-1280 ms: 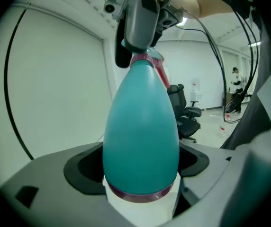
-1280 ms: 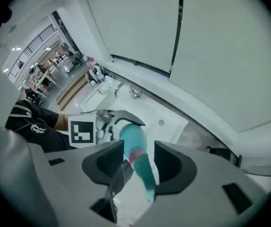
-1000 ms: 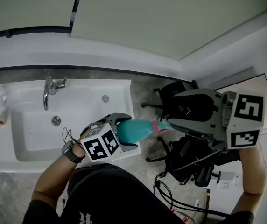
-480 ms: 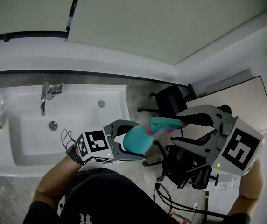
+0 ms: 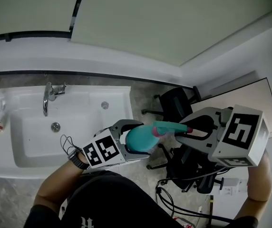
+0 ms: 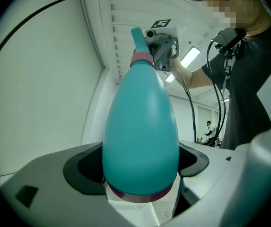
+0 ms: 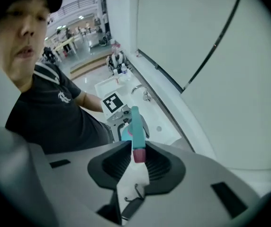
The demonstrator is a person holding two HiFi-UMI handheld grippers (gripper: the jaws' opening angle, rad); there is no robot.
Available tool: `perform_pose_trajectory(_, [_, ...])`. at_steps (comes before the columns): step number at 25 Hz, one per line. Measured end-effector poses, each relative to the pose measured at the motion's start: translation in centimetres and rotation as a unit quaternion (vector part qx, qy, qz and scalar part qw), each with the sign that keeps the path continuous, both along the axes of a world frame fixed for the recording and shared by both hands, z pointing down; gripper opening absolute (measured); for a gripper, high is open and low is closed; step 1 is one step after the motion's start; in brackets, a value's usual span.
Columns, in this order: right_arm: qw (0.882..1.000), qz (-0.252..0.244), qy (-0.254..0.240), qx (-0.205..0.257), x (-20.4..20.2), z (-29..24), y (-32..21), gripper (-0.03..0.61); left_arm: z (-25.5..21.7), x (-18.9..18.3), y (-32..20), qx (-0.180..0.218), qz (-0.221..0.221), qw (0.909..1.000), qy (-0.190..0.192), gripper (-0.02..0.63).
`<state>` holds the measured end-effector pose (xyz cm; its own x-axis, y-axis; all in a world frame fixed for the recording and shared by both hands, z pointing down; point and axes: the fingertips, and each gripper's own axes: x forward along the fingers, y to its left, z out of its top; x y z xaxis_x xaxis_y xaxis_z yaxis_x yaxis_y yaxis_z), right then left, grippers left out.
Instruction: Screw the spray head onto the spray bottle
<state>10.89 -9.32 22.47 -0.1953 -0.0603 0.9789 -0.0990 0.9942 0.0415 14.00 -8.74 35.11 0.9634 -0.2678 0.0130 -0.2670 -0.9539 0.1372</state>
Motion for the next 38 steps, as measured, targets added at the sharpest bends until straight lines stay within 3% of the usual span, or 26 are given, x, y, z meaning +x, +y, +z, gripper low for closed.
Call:
perform_pose_trajectory(4, [0.997, 0.046, -0.041, -0.043, -0.6, 0.0, 0.4, 0.083, 0.3, 0.1, -0.8, -0.014, -0.015, 0.9997, -0.010, 0.419])
perform_pose_trajectory(13, [0.995, 0.035, -0.073, -0.059, -0.6, -0.7, 1.4, 0.084, 0.4, 0.1, -0.1, -0.028, 0.008, 0.9996, 0.004, 0.419])
perform_pose_trajectory(16, [0.993, -0.001, -0.105, -0.060, -0.6, -3.2, 2.8, 0.084, 0.3, -0.1, 0.2, -0.024, 0.017, 0.9996, -0.002, 0.419])
perform_pose_trajectory(19, [0.987, -0.105, -0.124, 0.010, -0.5, -5.9, 3.2, 0.084, 0.2, -0.1, 1.2, -0.017, 0.051, 0.9986, -0.002, 0.419])
perform_pose_trajectory(21, [0.970, -0.203, -0.105, 0.086, -0.2, -6.2, 2.8, 0.084, 0.1, -0.2, 2.2, -0.010, 0.083, 0.9965, -0.007, 0.419])
perform_pose_trajectory(24, [0.921, -0.354, -0.034, 0.160, 0.3, -4.0, 3.0, 0.085, 0.2, -0.1, 4.0, -0.005, 0.137, 0.9903, -0.022, 0.419])
perform_pose_trajectory(26, [0.889, -0.426, 0.014, 0.168, 0.3, -1.9, 3.8, 0.148, 0.2, -0.1, 5.0, -0.006, 0.165, 0.9858, -0.030, 0.419])
perform_pose_trajectory(27, [0.878, -0.446, 0.029, 0.168, 0.2, -1.2, 4.0, 0.183, 0.2, 0.0, 5.3, -0.005, 0.175, 0.9840, -0.034, 0.419])
perform_pose_trajectory(28, [0.871, -0.461, 0.038, 0.166, 0.1, -0.9, 4.2, 0.214, 0.2, 0.1, 5.6, -0.003, 0.182, 0.9826, -0.039, 0.419])
perform_pose_trajectory(32, [0.852, -0.502, 0.056, 0.135, -0.3, 0.7, 5.3, 0.222, 0.5, 0.7, 6.2, 0.003, 0.186, 0.9809, -0.056, 0.419])
perform_pose_trajectory(34, [0.860, -0.493, 0.070, 0.112, -0.4, 1.9, 5.5, 0.221, 0.8, 0.9, 6.0, 0.005, 0.173, 0.9825, -0.069, 0.419])
perform_pose_trajectory(38, [0.909, -0.400, 0.090, 0.076, -0.8, 3.2, 4.6, 0.133, 1.7, 0.1, 4.1, 0.003, 0.102, 0.9909, -0.088, 0.419])
